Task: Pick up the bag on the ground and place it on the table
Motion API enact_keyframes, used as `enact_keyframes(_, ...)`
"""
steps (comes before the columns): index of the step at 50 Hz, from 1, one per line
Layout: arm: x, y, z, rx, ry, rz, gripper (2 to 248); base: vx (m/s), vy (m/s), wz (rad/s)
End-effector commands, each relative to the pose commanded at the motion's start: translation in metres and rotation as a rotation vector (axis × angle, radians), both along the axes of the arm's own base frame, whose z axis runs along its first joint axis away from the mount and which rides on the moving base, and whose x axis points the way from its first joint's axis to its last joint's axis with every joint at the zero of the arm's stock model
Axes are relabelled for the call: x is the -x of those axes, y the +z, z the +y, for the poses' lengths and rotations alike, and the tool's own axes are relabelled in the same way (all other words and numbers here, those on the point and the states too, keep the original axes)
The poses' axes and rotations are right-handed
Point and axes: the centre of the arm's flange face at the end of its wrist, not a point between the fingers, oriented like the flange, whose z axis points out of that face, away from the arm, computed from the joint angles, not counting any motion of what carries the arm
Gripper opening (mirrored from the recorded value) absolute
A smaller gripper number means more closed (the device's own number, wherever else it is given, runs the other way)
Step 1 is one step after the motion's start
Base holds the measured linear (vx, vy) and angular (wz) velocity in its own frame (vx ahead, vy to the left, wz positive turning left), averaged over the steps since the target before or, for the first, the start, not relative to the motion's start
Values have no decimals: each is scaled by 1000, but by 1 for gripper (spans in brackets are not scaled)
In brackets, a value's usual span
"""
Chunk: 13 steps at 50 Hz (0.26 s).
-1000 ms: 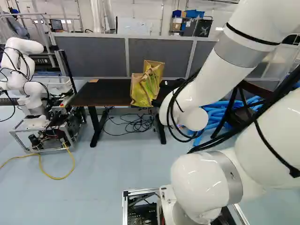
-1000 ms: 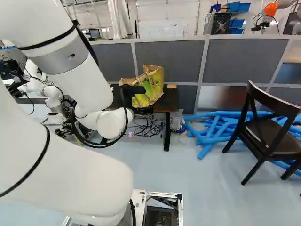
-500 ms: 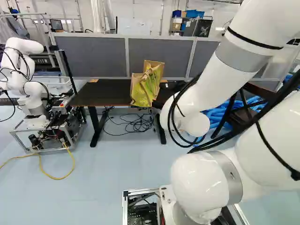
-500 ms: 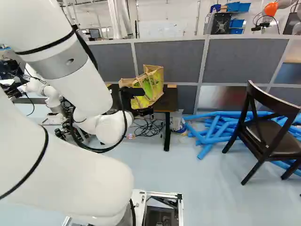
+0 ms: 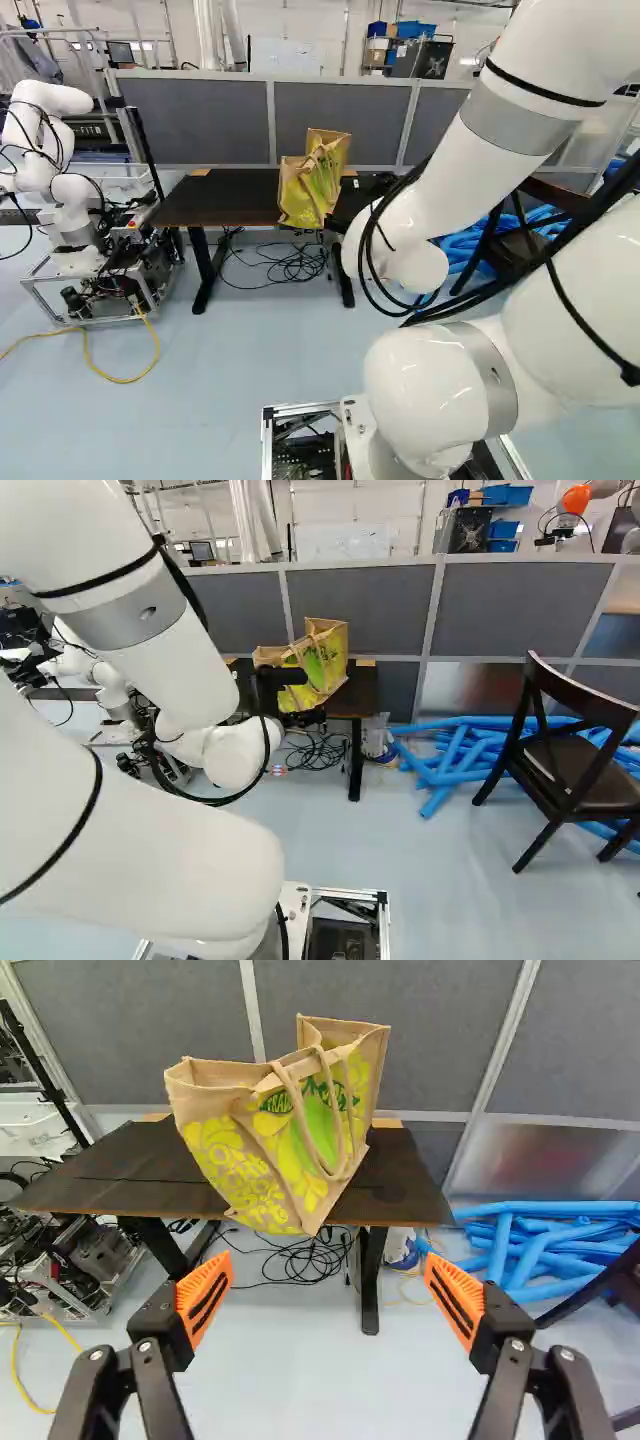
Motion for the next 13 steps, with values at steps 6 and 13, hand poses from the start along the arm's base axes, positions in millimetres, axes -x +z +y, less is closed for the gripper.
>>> enact_keyframes(6,0,0,0,0,0,0,247,0,0,0)
enact_keyframes(13,0,0,0,0,0,0,247,0,0,0)
